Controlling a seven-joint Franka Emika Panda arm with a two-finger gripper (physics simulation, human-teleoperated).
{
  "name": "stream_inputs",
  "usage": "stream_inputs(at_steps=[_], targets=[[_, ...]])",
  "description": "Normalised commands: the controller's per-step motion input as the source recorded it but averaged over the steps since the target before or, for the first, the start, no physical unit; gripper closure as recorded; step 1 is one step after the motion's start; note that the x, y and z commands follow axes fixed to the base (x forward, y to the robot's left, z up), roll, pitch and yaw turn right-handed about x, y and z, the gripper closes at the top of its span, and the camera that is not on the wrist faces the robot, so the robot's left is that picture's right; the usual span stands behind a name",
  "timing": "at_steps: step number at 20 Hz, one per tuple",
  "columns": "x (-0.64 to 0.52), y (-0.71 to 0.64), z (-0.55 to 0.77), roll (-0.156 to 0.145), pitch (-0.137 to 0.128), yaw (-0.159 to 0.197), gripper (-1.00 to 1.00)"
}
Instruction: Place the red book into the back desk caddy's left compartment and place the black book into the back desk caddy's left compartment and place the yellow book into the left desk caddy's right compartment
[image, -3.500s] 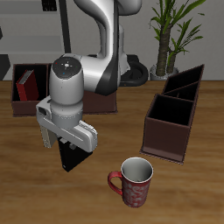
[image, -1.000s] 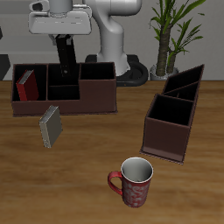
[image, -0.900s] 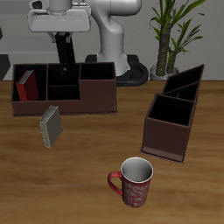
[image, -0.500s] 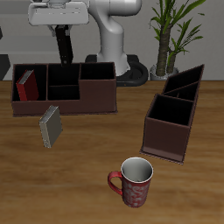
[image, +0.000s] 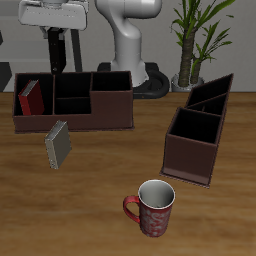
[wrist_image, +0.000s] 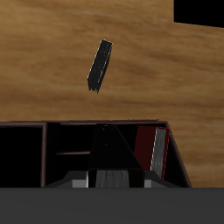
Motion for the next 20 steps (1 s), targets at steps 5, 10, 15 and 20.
stream_inputs(at_steps=[5, 10, 15, 20], targets=[[0.03, -0.17, -0.09, -0.053, 0.050, -0.034, 1.00], [0.12, -0.23, -0.11, -0.061, 0.061, -0.033, 1.00], [0.12, -0.13, -0.18, -0.034, 0.044, -0.059, 1.00], [0.06, 0.02, -0.26, 0.002, 0.040, -0.024, 1.00]])
